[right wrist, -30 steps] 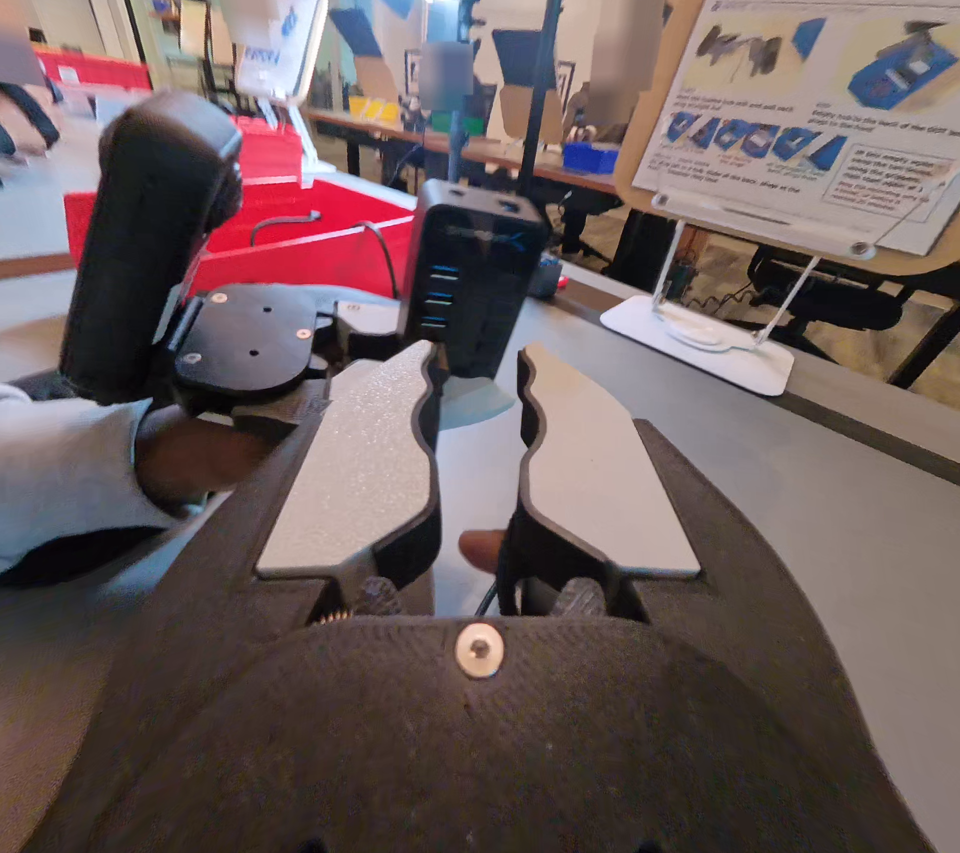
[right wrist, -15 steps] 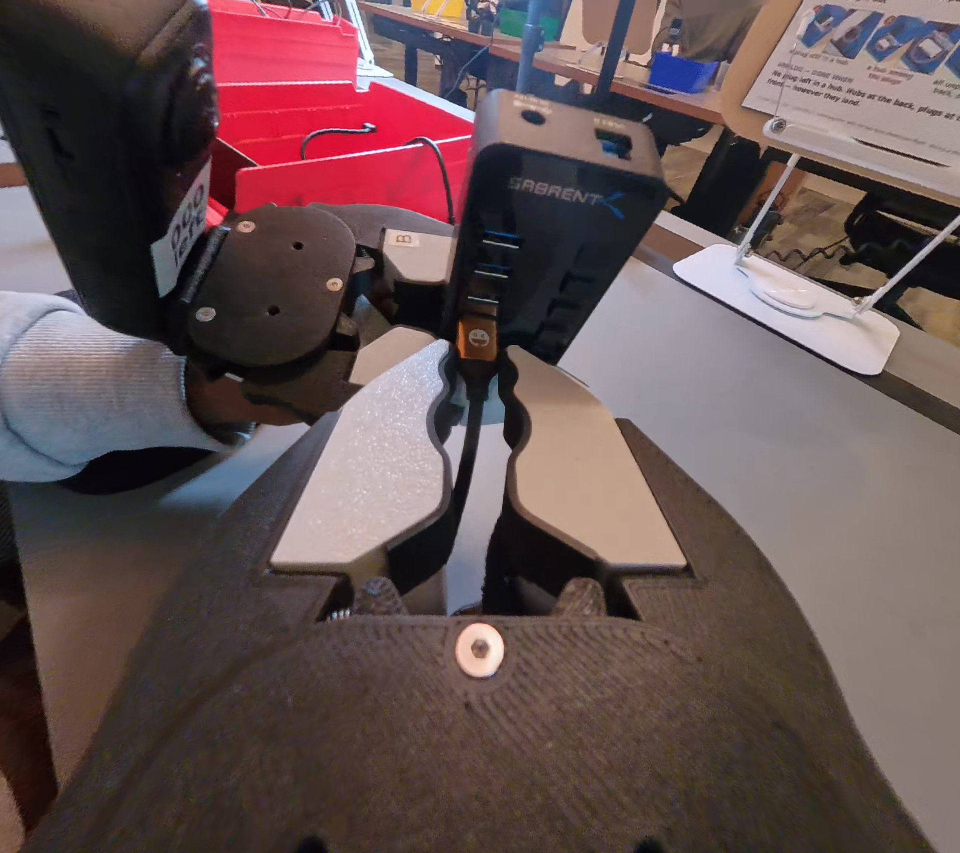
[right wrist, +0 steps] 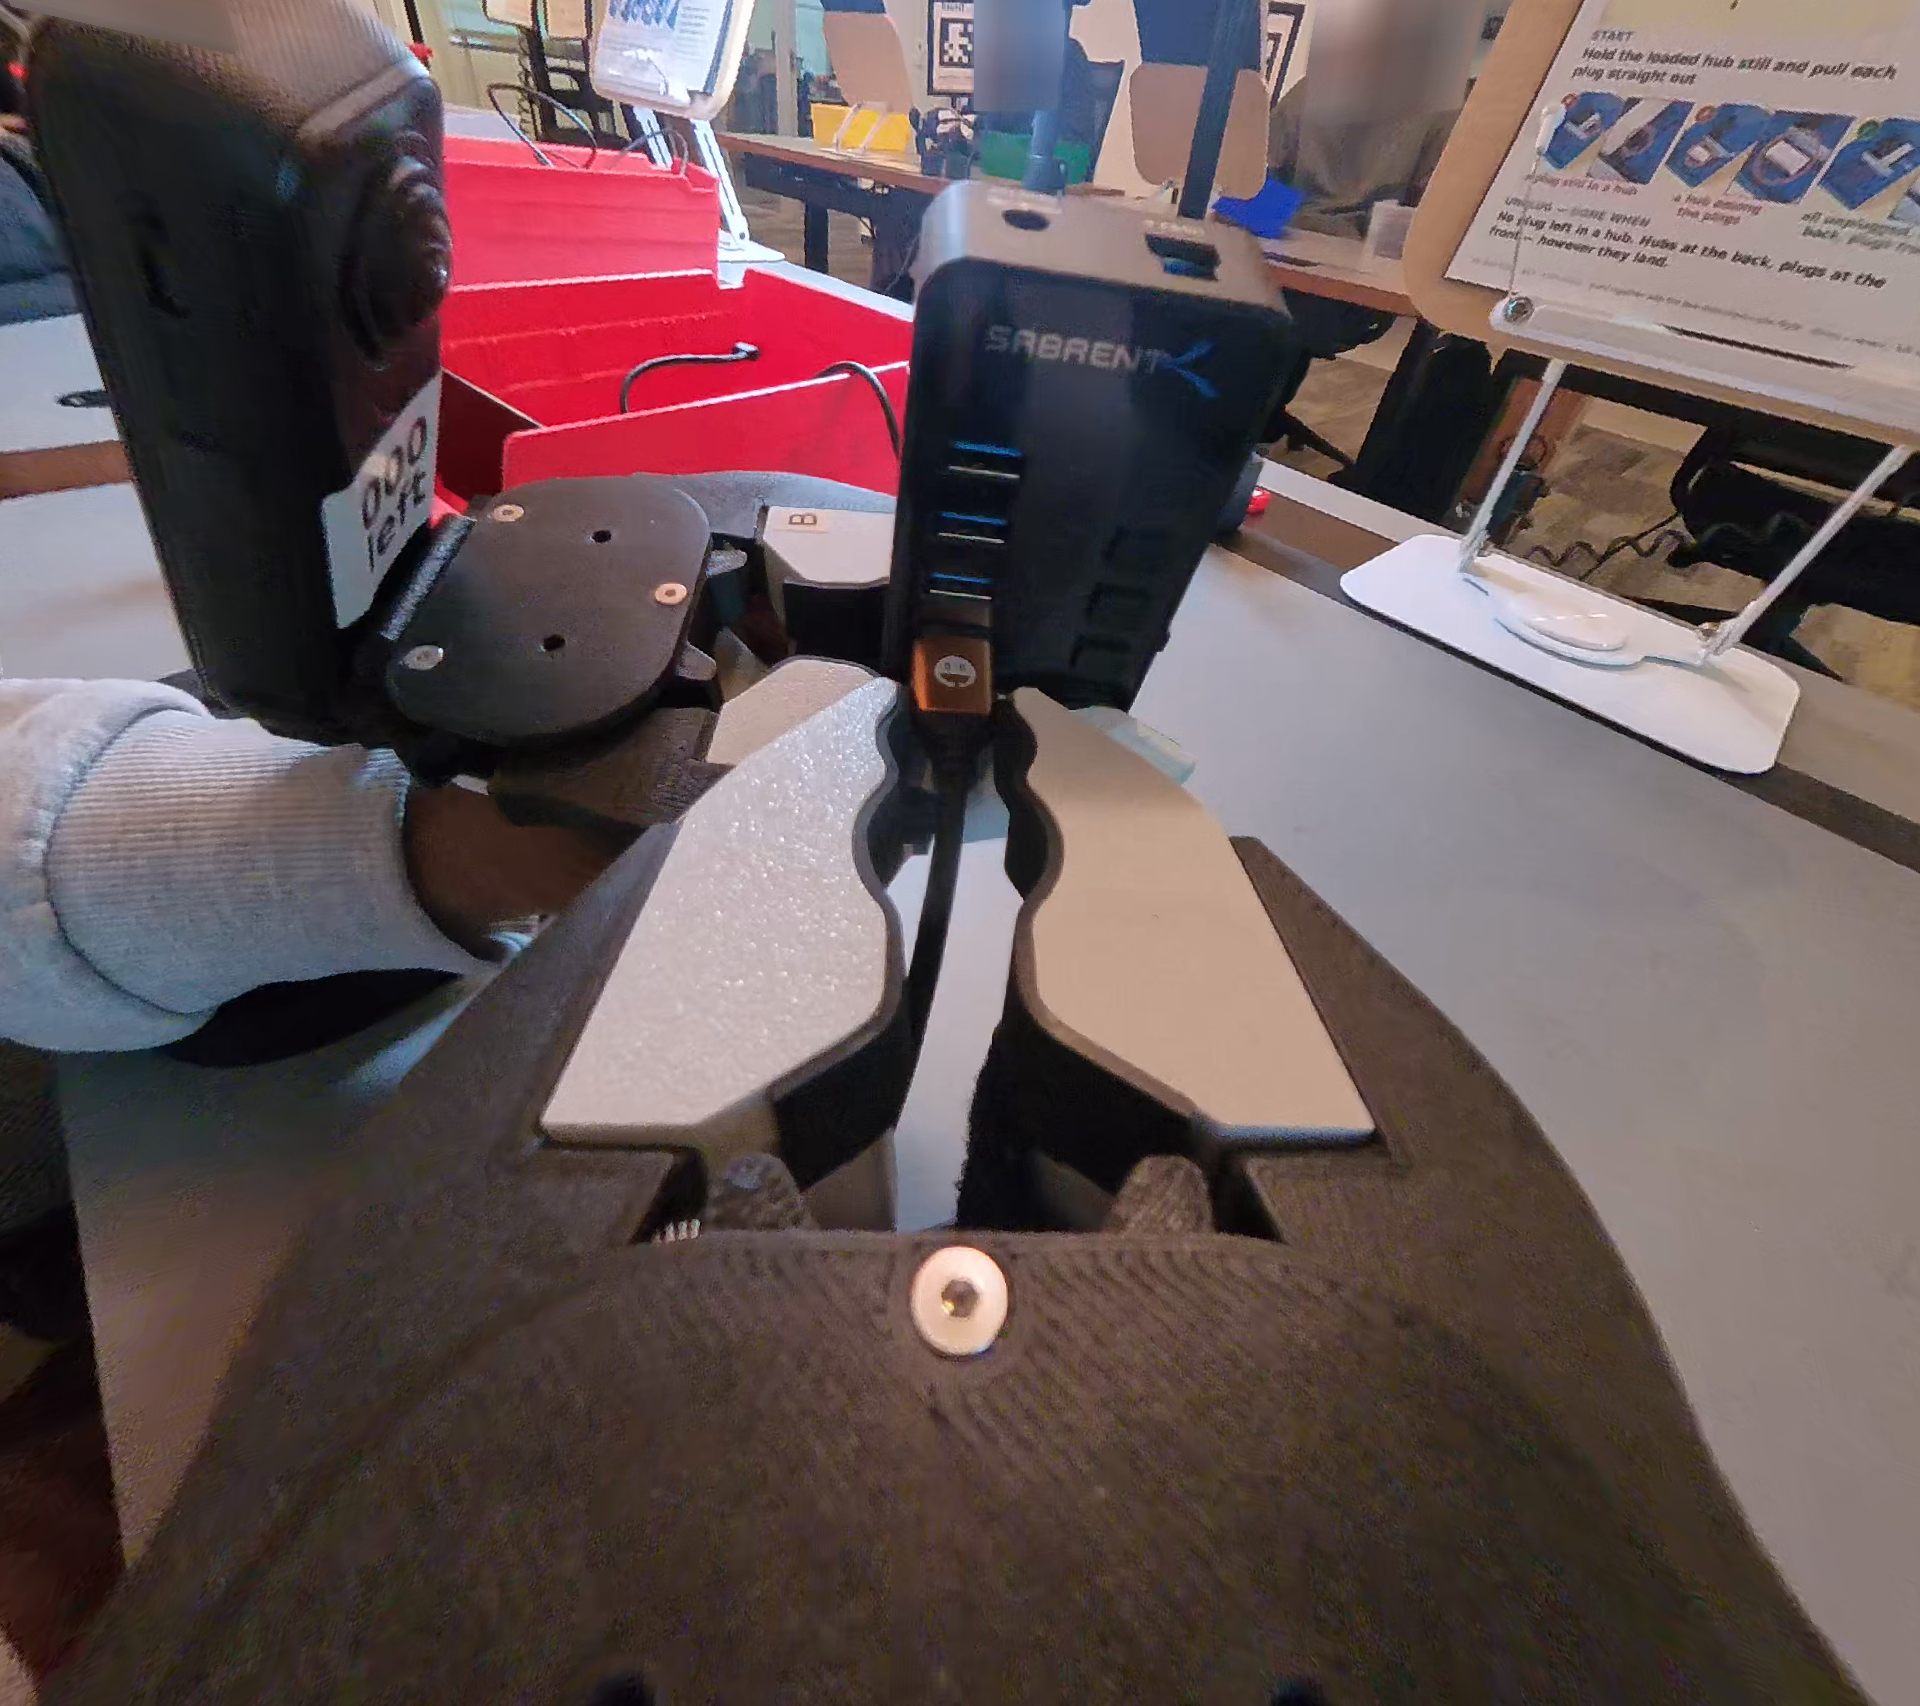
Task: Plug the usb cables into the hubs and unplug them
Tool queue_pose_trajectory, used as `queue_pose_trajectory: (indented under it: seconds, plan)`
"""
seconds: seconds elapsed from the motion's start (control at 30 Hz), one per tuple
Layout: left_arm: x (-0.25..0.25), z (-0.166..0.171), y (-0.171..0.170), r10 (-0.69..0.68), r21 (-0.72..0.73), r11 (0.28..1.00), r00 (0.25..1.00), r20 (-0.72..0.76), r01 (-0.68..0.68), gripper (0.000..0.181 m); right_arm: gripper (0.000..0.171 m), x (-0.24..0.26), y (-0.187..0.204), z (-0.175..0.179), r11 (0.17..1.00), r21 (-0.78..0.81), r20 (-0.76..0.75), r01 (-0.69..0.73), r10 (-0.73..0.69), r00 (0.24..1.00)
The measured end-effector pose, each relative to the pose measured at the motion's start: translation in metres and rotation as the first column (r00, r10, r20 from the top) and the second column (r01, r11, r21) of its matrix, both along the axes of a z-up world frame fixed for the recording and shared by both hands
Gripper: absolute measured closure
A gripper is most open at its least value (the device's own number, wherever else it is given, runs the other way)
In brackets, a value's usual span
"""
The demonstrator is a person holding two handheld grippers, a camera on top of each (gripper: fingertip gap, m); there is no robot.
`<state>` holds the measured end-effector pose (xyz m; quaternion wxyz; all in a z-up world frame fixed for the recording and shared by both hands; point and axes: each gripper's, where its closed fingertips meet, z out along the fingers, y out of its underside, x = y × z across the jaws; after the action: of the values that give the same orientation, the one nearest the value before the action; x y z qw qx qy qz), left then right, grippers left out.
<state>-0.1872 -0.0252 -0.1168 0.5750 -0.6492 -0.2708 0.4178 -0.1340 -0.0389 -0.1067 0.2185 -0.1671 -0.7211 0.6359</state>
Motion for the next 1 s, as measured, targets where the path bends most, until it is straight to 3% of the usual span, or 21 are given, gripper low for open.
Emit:
queue_pose_trajectory:
  seconds: [0.1, 0.13, 0.2, 0.23, 0.3, 0.4, 0.63, 0.83, 1.0]
  plan:
    - [-0.004, 0.004, -0.009, 0.054, 0.000, 0.999, 0.998, -0.026, -0.054, 0.150, 0.156, 0.002, 0.000, 0.000, 1.000, -0.013, 0.011, -0.004, 0.004, 1.000]
    - [-0.014, 0.011, -0.034, 0.141, 0.082, 0.987, 0.990, -0.005, -0.141, 0.150, 0.156, 0.005, 0.004, 0.000, 1.000, -0.025, 0.027, -0.017, 0.018, 0.999]
    - [-0.027, 0.026, -0.086, 0.175, 0.330, 0.922, 0.979, 0.103, -0.200, 0.150, 0.156, 0.005, 0.021, -0.005, 0.998, -0.061, 0.063, 0.009, -0.005, 0.998]
    - [-0.025, 0.030, -0.094, 0.171, 0.343, 0.920, 0.981, 0.089, -0.191, 0.150, 0.156, 0.002, 0.031, -0.008, 0.997, -0.076, 0.075, 0.027, -0.022, 0.997]
    - [-0.016, 0.028, -0.075, 0.119, 0.289, 0.949, 0.992, 0.047, -0.128, 0.150, 0.156, -0.003, 0.044, -0.005, 0.992, -0.126, 0.098, 0.028, -0.015, 0.995]
    - [-0.010, 0.030, -0.039, 0.014, 0.232, 0.973, 1.000, 0.007, -0.015, 0.149, 0.156, -0.003, 0.064, 0.030, 0.976, -0.219, 0.064, 0.009, 0.006, 0.998]
    - [-0.002, 0.016, -0.025, -0.058, 0.162, 0.985, 0.998, 0.008, 0.056, 0.149, 0.156, -0.005, 0.145, 0.148, 0.924, -0.382, -0.142, -0.016, -0.042, 0.989]
    - [-0.003, 0.014, -0.024, -0.068, 0.183, 0.981, 0.997, 0.028, 0.061, 0.149, 0.156, -0.021, 0.230, 0.236, 0.895, -0.434, -0.277, 0.102, -0.240, 0.930]
    - [-0.005, 0.007, -0.022, -0.066, 0.161, 0.985, 0.997, 0.045, 0.058, 0.149, 0.156, -0.036, 0.296, 0.271, 0.863, -0.437, -0.349, 0.254, -0.423, 0.836]
